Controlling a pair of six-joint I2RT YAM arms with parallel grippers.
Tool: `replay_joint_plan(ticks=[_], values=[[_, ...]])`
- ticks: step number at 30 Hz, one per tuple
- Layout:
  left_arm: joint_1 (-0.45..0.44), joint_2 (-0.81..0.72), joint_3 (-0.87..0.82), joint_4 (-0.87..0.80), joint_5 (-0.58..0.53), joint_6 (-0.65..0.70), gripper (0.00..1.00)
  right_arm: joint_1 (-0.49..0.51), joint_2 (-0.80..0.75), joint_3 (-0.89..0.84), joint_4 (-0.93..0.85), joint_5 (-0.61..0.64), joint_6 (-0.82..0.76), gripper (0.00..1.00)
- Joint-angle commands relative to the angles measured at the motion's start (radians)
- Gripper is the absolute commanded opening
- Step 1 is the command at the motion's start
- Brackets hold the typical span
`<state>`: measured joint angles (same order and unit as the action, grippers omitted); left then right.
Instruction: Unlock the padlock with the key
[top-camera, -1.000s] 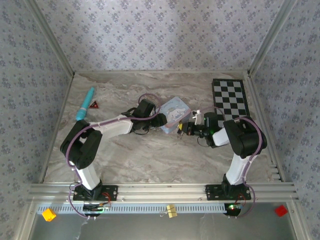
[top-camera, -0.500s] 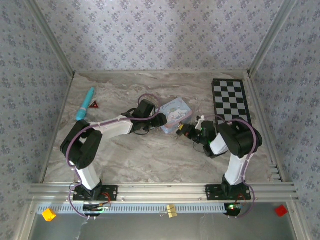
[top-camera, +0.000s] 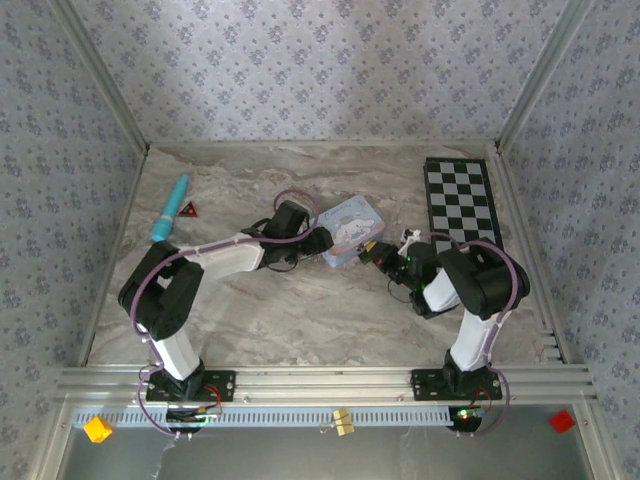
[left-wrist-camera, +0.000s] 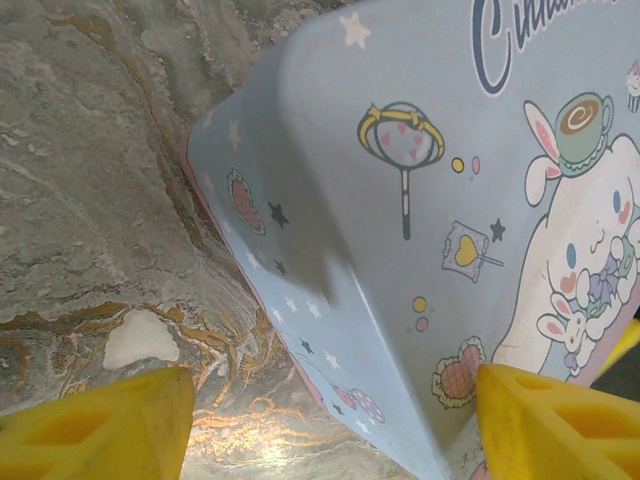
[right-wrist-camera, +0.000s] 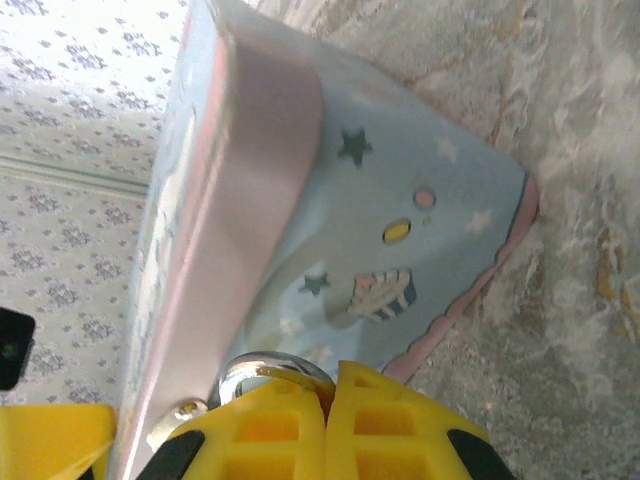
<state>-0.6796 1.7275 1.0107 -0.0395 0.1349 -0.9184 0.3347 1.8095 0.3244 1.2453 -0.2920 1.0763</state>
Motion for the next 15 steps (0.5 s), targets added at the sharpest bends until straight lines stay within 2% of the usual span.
replay_joint_plan(ticks=[1, 5, 7, 12, 15], values=[[0.033, 0.007, -0.036, -0.074, -0.050, 0.005, 0.73, -0.024, -0.022, 0.004, 0.005, -0.009, 0.037, 0.00], [0.057, 0.018, -0.028, -0.069, -0.047, 0.024, 0.73, -0.031, -0.068, -0.005, -0.054, -0.009, 0.005, 0.00], [0.074, 0.026, -0.019, -0.074, -0.050, 0.038, 0.73, -0.033, -0.120, -0.010, -0.138, -0.006, -0.043, 0.00], [0.133, 0.055, 0.016, -0.086, -0.036, 0.083, 0.73, -0.021, -0.328, 0.025, -0.469, -0.013, -0.214, 0.00], [0.160, 0.051, 0.039, -0.097, -0.038, 0.110, 0.74, 0.029, -0.473, 0.077, -0.746, 0.020, -0.349, 0.00]])
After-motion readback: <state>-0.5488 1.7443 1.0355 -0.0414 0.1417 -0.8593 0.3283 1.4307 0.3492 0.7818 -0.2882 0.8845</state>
